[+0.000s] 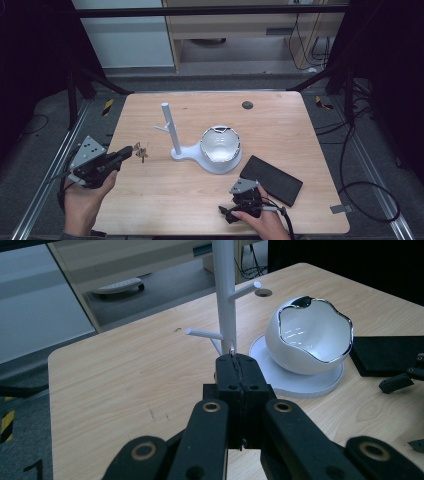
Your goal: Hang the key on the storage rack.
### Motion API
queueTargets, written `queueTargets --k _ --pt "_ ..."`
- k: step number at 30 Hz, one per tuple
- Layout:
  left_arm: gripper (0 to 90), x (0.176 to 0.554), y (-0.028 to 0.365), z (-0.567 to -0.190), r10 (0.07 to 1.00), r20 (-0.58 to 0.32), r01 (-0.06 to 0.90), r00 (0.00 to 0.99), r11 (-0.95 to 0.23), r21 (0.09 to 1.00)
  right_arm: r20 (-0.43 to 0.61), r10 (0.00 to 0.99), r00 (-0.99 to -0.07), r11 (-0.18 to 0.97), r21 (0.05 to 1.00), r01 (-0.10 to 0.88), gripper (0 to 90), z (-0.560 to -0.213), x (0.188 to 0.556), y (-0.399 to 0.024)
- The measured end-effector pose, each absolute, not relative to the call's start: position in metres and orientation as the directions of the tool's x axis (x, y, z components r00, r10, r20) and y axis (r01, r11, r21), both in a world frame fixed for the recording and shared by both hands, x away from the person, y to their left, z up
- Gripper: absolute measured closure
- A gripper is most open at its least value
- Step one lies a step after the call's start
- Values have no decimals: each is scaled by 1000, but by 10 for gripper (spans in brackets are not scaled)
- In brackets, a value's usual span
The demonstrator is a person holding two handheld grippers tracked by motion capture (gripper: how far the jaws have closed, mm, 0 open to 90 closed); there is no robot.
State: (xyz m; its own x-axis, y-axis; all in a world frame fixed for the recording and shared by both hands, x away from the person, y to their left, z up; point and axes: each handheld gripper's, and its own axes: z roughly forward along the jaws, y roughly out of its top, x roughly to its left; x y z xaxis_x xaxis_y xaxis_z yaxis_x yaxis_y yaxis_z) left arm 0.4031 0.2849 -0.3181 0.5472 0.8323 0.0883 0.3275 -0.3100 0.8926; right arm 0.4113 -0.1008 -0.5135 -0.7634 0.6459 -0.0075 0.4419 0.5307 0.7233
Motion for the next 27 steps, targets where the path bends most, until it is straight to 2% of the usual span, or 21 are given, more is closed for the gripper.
queueTargets --k 4,9,20,27 --pt "898 406 283 -310 824 95 335 558 -328 883 -8 646 -763 531 723 442 6 -514 411 -101" --pt "898 413 278 -291 806 158 329 571 -400 855 -8 645 -764 531 723 441 6 -514 411 -101" --pt "898 426 264 -267 761 205 372 615 -509 776 -8 647 -762 530 724 442 6 -514 411 -101" --pt "898 431 257 -255 744 216 371 632 -536 759 -7 647 -762 530 723 444 6 -514 411 -101"
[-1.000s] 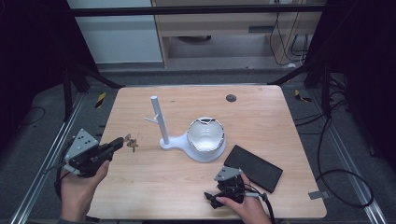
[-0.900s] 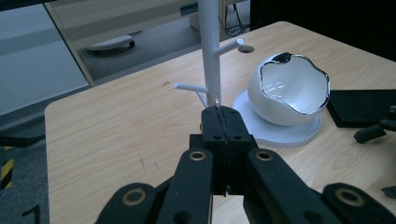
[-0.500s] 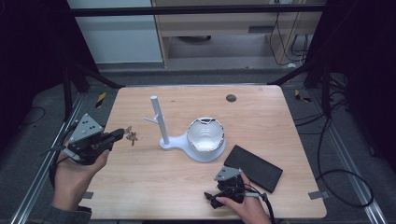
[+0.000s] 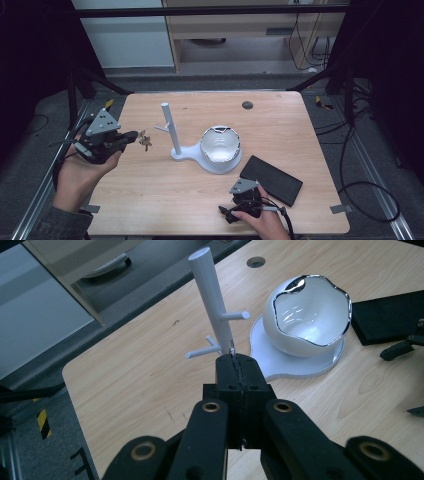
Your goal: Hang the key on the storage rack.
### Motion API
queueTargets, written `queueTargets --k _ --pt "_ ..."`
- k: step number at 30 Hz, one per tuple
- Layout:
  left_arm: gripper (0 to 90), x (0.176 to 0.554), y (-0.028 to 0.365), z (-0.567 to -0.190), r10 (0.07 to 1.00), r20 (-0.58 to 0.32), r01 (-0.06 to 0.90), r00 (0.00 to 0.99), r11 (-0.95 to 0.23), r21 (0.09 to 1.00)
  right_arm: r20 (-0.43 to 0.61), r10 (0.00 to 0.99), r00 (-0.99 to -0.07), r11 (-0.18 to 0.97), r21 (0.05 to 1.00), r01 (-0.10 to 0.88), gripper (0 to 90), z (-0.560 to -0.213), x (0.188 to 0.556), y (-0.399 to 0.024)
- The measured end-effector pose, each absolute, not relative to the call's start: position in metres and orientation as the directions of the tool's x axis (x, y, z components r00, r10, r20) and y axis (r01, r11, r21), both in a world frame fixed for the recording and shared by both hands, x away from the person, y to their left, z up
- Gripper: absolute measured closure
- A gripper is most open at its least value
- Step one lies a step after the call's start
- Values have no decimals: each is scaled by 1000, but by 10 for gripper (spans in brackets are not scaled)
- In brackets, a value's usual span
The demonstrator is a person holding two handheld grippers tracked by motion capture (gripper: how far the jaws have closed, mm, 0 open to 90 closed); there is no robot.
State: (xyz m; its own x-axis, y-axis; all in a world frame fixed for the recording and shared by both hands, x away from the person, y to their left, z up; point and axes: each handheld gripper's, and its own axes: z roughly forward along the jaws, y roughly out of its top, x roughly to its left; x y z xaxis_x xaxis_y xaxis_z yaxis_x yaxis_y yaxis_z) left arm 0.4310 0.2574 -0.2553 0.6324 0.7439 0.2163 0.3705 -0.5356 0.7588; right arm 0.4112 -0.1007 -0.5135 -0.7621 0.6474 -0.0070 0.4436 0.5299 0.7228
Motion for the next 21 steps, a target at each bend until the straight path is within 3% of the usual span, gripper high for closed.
queueTargets --k 21 --pt "898 436 236 -234 710 235 356 664 -576 735 -7 648 -762 530 723 443 6 -514 411 -101"
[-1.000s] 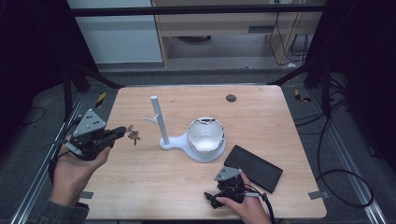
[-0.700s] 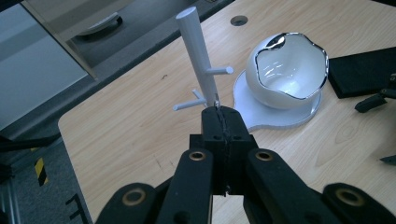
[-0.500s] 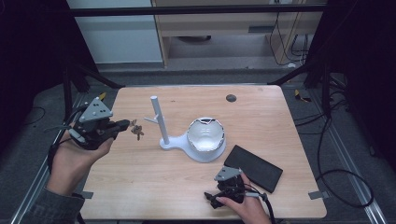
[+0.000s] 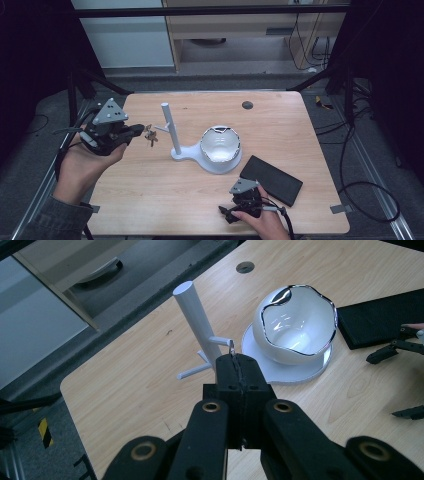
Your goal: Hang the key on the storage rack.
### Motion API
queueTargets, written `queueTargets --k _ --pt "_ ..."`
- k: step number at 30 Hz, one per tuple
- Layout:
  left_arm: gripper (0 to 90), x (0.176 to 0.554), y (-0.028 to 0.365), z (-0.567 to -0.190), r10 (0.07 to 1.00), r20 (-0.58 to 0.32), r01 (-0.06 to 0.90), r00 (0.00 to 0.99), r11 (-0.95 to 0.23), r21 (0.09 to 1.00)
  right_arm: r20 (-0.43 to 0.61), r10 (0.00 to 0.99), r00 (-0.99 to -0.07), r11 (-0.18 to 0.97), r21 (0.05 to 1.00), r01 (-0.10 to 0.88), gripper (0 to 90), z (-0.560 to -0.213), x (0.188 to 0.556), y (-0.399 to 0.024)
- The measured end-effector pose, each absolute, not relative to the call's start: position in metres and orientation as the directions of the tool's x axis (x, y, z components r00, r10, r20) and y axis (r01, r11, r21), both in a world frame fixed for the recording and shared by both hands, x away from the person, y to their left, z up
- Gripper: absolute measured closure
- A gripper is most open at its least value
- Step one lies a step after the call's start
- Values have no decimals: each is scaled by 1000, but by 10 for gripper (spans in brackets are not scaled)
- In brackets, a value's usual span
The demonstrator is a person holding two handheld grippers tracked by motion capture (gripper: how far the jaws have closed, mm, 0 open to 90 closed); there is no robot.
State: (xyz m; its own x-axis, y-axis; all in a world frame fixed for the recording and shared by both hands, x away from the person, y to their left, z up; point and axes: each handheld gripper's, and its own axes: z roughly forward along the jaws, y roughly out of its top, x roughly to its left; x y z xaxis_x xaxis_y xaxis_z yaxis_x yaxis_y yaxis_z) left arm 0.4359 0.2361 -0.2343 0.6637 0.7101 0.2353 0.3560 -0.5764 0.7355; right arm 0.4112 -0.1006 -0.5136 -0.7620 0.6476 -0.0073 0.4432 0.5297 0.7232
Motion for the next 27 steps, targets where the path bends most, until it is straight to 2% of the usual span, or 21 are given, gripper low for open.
queueTargets --k 27 --pt "898 457 208 -244 689 250 387 681 -627 676 -6 648 -762 530 723 444 6 -514 411 -101"
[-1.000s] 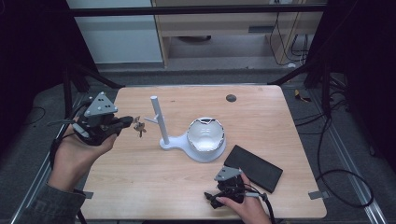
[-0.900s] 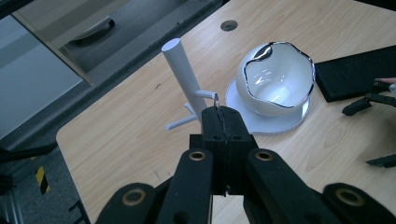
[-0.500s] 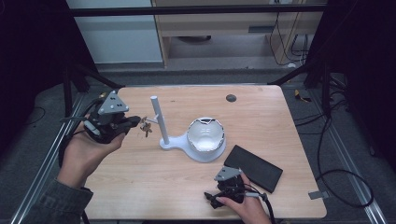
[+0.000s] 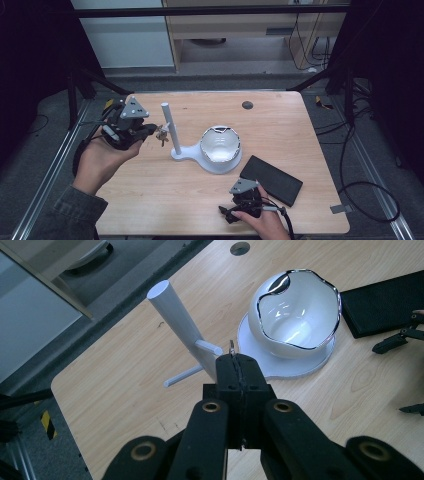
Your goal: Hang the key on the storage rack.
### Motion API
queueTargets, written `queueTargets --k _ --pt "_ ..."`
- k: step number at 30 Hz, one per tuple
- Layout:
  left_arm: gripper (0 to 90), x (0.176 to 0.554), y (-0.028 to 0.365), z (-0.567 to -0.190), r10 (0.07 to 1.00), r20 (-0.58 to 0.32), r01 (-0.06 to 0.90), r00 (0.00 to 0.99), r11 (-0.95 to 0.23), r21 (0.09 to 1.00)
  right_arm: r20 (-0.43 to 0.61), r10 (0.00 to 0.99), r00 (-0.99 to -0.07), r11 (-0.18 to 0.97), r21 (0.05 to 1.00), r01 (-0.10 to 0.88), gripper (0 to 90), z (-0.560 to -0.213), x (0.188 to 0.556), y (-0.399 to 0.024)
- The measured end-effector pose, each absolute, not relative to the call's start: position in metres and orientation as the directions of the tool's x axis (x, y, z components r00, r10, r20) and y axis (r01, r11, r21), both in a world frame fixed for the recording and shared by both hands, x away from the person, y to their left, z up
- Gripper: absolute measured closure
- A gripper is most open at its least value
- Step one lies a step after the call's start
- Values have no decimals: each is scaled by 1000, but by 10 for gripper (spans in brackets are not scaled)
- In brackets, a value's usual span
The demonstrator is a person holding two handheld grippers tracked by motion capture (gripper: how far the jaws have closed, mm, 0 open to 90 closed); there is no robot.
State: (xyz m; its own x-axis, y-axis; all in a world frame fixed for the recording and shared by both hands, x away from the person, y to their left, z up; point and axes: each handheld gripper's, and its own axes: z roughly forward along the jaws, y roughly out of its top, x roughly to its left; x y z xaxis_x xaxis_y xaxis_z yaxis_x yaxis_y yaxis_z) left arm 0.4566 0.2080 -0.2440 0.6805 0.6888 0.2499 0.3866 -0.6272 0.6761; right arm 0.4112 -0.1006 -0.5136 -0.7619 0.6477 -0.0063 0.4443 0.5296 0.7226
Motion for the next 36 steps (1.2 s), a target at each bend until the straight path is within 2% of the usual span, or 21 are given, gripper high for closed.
queueTargets --k 36 --pt "897 491 195 -266 731 247 437 636 -606 664 -7 643 -765 532 723 440 6 -514 411 -101"
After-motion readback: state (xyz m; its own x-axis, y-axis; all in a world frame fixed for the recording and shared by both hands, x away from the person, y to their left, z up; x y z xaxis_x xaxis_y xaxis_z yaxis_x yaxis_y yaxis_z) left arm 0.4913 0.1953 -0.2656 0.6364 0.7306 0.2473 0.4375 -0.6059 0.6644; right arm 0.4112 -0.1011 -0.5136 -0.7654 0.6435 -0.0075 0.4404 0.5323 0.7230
